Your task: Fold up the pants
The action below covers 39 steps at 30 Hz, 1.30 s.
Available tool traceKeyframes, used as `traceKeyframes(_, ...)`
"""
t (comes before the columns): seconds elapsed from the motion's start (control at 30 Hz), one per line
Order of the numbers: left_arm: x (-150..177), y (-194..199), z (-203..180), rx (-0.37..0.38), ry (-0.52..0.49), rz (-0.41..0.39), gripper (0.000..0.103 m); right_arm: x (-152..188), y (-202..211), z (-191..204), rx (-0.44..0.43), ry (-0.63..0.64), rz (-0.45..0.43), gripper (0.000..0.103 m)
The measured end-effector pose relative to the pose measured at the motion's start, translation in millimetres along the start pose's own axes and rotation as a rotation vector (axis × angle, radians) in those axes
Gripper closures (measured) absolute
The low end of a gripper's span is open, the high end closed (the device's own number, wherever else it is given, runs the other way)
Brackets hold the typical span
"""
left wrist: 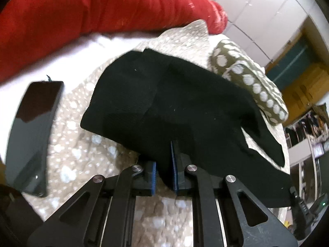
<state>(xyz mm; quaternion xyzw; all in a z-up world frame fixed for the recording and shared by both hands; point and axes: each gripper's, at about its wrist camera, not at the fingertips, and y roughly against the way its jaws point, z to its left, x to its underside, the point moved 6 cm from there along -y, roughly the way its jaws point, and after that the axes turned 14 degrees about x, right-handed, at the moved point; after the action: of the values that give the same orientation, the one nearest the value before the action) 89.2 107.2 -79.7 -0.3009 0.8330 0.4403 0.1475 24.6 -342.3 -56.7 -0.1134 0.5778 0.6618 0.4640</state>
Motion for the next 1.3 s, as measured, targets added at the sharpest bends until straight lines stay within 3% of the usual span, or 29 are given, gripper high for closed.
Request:
traceKeyframes(0.17, 17, 7, 8, -0.034, -0.006, 0.048, 0.092, 16, 15, -25, 0.086, 0.071, 0.038, 0.096)
traceKeyframes(0.3, 35, -3, 22, -0.078, 0.0, 0.093, 0.092, 44, -11, -50, 0.163, 0.084, 0.161, 0.091)
traceKeyframes(0.37, 36, 1, 23, -0.07, 0.003, 0.088, 0.091, 41, -7, -68, 0.152, 0.03, 0.143, 0.088)
traceKeyframes(0.53, 36, 12, 21, -0.089, 0.0, 0.08, 0.089, 16, 19, -126, 0.405, -0.047, 0.043, 0.087)
traceKeyframes(0.63, 34, 27, 16, -0.125, -0.021, 0.045, 0.087, 4, 33, -129, 0.348, -0.088, 0.034, 0.087)
traceKeyframes(0.73, 28, 47, 9, -0.165, -0.055, -0.016, 0.087, -3, 37, -92, 0.245, -0.021, 0.022, 0.086)
traceKeyframes(0.83, 22, 56, -1, -0.15, -0.081, -0.033, 0.073, 8, 24, -40, 0.077, 0.044, 0.079, 0.081)
traceKeyframes(0.9, 20, 54, -8, -0.139, -0.095, -0.042, 0.057, 21, 8, -4, 0.015, 0.12, 0.13, 0.08)
traceKeyframes(0.97, 20, 46, -12, -0.144, -0.108, -0.03, 0.047, 35, -5, 23, -0.014, 0.193, 0.165, 0.078)
traceKeyframes(1.03, 22, 31, -15, -0.134, -0.117, 0.0, 0.046, 56, -22, 47, -0.041, 0.28, 0.216, 0.069)
traceKeyframes(1.1, 26, 8, -16, -0.149, -0.134, 0.042, 0.046, 73, -34, 57, -0.005, 0.352, 0.24, 0.065)
traceKeyframes(1.2, 32, -21, -16, -0.17, -0.153, 0.11, 0.046, 67, -33, 70, 0.02, 0.415, 0.226, 0.063)
traceKeyframes(1.3, 24, -36, -23, -0.159, -0.169, 0.121, 0.046, 40, -37, 98, -0.05, 0.438, 0.185, 0.062)
